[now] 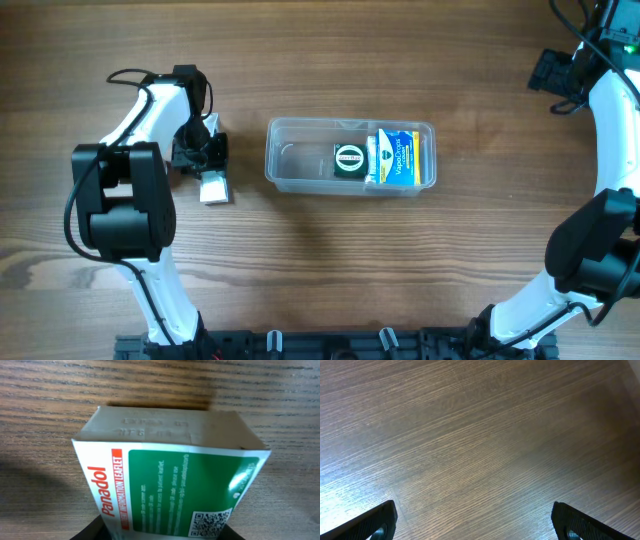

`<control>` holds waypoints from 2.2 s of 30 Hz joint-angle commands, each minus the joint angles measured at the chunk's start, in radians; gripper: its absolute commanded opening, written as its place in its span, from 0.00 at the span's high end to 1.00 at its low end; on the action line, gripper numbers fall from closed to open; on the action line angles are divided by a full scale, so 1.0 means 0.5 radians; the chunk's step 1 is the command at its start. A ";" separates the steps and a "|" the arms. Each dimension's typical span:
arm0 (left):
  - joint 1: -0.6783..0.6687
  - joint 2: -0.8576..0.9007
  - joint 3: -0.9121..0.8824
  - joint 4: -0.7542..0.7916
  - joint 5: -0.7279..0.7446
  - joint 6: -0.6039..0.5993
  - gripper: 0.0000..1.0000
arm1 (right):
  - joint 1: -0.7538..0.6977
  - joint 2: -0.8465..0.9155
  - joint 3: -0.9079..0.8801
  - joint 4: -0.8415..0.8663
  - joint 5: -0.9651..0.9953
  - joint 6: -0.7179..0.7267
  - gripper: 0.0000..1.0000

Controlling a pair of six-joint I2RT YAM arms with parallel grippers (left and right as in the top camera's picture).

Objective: Pack container
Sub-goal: 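Carry the Panadol box right and lower it into the container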

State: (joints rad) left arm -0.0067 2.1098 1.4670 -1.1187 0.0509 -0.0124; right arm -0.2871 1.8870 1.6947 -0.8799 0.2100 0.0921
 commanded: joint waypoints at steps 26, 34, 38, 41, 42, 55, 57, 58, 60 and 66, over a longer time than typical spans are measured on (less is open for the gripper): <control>-0.916 -0.201 1.086 -0.465 0.194 -0.517 0.54 | -0.005 0.019 -0.006 0.011 -0.005 0.029 0.00; -0.951 -0.130 1.040 -0.501 0.187 -0.531 0.52 | -0.005 0.019 -0.006 0.011 -0.005 0.029 0.00; -0.948 -0.131 1.034 -0.478 0.163 -0.530 0.51 | -0.005 0.019 -0.006 0.011 -0.005 0.028 0.00; -0.946 -0.131 1.035 -0.426 0.084 -0.529 0.20 | -0.005 0.019 -0.006 0.011 -0.005 0.029 0.00; -0.944 -0.131 1.035 -0.387 0.063 -0.529 0.16 | -0.005 0.019 -0.006 0.011 -0.005 0.029 0.00; -0.077 -0.352 1.299 -1.087 -0.507 -0.288 0.00 | -0.005 0.020 -0.006 0.011 -0.005 0.028 0.00; 0.086 -0.352 1.283 -1.100 -0.491 -0.287 0.00 | -0.005 0.019 -0.006 0.011 -0.005 0.029 0.00; 0.159 -0.352 1.273 -1.109 -0.479 -0.227 0.00 | -0.005 0.020 -0.006 0.011 -0.005 0.030 0.00; 0.258 -0.352 1.250 -1.087 -0.470 -0.104 0.00 | -0.005 0.019 -0.006 0.011 -0.005 0.030 0.00; 0.512 -0.323 1.055 -0.878 -0.212 0.176 0.00 | -0.005 0.019 -0.006 0.011 -0.005 0.029 0.00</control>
State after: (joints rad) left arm 0.2157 1.9522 2.0541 -1.5917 -0.1394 -0.0051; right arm -0.2871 1.8874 1.6947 -0.8764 0.2100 0.0925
